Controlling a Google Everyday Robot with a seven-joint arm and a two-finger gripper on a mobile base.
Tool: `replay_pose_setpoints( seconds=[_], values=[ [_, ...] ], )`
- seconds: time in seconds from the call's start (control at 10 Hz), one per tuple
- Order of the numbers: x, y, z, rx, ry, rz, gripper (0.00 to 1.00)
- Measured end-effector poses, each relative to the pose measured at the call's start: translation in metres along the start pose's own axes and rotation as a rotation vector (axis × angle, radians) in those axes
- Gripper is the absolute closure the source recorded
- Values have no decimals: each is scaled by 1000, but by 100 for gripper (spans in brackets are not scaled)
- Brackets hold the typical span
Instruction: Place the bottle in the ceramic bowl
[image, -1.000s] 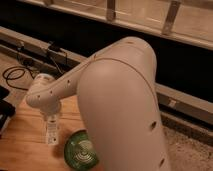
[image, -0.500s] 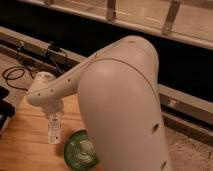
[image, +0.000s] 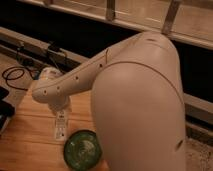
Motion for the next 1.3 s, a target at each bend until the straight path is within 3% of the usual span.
replay_pose_setpoints(
  seconds=[0.9, 1.3],
  values=[
    [-1, -1, 1, 3, 2, 4, 100],
    [-26, -27, -21, 15, -27, 57, 100]
  ],
)
